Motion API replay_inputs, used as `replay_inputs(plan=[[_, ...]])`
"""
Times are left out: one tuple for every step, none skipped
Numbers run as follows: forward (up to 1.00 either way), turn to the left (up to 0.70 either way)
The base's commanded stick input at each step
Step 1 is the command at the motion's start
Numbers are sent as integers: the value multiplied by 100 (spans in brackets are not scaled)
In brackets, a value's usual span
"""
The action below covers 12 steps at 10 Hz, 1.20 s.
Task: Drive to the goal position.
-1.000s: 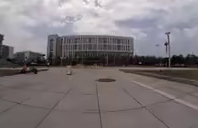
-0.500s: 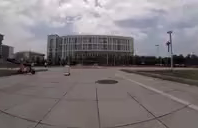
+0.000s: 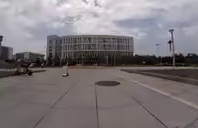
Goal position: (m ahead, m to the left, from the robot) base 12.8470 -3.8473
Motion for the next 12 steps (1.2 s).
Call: replay_inputs(plan=[[70, 0], [70, 0], [70, 0], [70, 0], [70, 0], [70, 0], [70, 0], [70, 0], [70, 0], [70, 0], [70, 0], [70, 0]])
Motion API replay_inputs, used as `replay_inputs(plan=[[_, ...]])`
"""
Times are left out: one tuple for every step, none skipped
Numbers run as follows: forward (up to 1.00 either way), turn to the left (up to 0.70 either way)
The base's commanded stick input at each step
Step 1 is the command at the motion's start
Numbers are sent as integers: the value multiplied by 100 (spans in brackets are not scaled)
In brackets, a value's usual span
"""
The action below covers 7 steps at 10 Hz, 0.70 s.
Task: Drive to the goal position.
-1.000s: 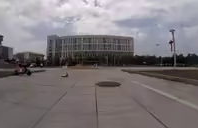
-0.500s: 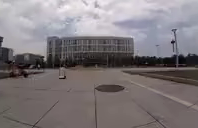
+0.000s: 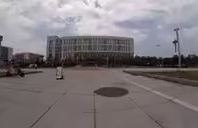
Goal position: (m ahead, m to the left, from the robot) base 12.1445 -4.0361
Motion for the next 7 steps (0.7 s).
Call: replay_inputs(plan=[[70, 0], [70, 0], [70, 0], [70, 0], [70, 0], [70, 0], [70, 0]])
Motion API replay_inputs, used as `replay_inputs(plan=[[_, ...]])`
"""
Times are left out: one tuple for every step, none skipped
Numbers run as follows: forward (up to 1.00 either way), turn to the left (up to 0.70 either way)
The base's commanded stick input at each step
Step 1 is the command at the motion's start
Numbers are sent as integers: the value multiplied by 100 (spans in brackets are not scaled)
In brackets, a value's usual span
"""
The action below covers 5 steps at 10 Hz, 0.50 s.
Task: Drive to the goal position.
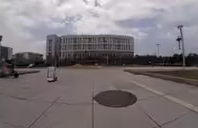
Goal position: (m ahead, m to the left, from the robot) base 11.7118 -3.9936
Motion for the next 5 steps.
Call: replay_inputs(plan=[[70, 0], [70, 0], [70, 0], [70, 0], [70, 0]])
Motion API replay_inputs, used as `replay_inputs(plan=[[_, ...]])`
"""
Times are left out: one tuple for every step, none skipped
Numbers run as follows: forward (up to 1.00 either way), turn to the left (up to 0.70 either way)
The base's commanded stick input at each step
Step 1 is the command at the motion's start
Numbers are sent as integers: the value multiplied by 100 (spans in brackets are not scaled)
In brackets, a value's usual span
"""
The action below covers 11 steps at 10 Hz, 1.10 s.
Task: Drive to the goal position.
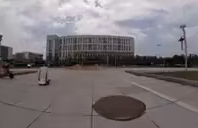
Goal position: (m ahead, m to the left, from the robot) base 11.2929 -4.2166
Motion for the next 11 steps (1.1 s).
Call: replay_inputs(plan=[[70, 0], [70, 0], [70, 0], [70, 0], [70, 0], [70, 0], [70, 0], [70, 0], [70, 0], [70, 0], [70, 0]])
